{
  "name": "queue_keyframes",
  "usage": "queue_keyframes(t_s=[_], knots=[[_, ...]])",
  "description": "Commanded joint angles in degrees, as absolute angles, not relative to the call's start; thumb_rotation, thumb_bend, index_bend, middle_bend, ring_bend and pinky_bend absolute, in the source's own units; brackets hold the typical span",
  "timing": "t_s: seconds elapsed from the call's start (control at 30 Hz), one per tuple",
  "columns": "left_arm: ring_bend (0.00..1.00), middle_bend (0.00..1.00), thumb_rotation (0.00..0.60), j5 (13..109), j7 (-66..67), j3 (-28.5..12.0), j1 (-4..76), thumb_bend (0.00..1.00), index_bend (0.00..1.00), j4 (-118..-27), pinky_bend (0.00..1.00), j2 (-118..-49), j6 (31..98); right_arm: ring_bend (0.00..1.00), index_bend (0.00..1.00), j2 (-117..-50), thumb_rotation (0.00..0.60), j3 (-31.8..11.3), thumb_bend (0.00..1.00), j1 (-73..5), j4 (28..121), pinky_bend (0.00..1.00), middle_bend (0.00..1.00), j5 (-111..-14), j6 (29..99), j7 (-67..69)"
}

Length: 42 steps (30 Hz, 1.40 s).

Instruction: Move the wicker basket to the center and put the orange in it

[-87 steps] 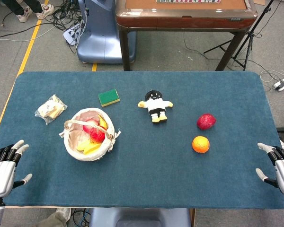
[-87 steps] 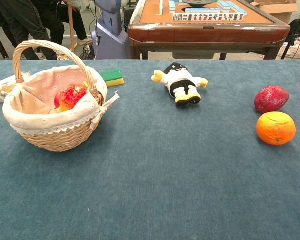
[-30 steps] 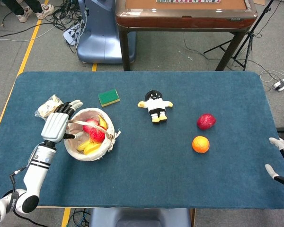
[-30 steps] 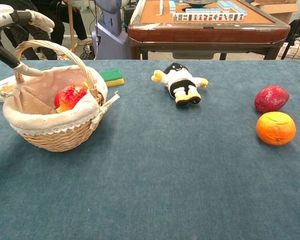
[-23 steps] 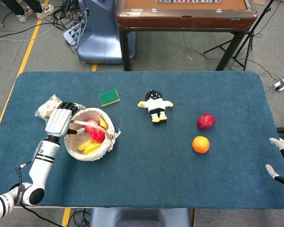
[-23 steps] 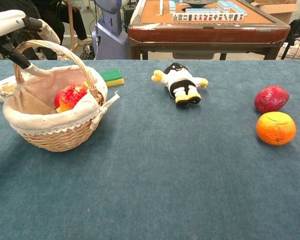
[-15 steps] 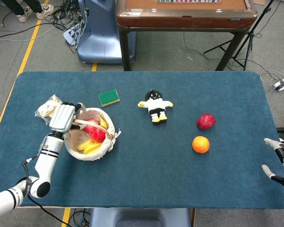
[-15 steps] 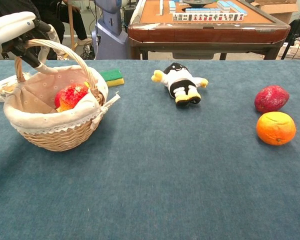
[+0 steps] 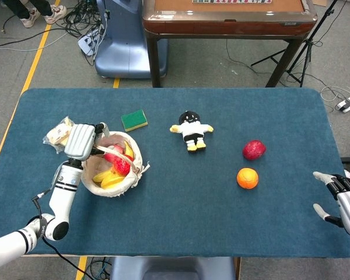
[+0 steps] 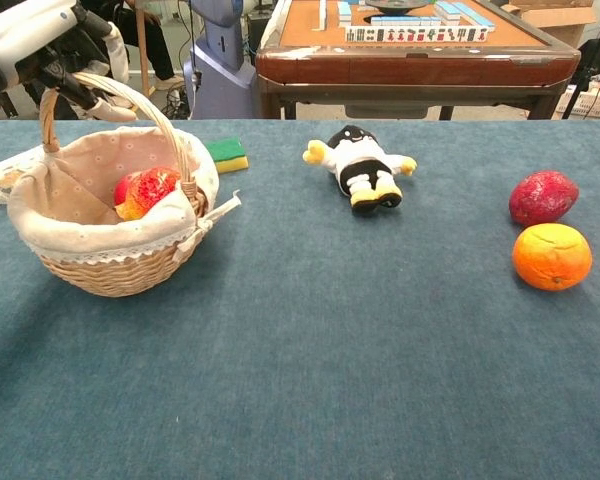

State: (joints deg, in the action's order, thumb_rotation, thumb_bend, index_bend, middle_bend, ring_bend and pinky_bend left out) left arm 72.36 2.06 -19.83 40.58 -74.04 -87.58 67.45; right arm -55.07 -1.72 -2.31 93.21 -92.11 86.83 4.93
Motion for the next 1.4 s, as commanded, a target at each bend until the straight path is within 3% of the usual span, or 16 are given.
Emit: queue_keyframes(t_s=[0.03,0.3,1.4], knots=[[0.71,0.86,0.6,70.6,0.3,-21.8,41.0,0.11,0.75,-76.7,0.65,-87.6,67.6,0.23,0.23,-55.1,0.6,-1.7,0.22,-2.5,93.1,0.3,0.29,-92.1,86.6,5.0],[0.71,0.86,0.6,67.1,0.5,-25.1,43.4,0.11,0.75,-80.6,0.65,-89.7,68.0,0.23,0.23,-55.2,0.6,-1.4,0.22,-2.8,92.8,0.3,0.3,-91.7,85.8,5.2],[0.69,0.86,0.6,63.3,8.4,-26.2,52.2,0.11,0.73,-82.7,0.65,-101.7,68.4,0.23,0.23,-54.3,0.6,-0.2,0.22,-0.4,92.6,0.3,0.29,-90.6,88.1,5.6]])
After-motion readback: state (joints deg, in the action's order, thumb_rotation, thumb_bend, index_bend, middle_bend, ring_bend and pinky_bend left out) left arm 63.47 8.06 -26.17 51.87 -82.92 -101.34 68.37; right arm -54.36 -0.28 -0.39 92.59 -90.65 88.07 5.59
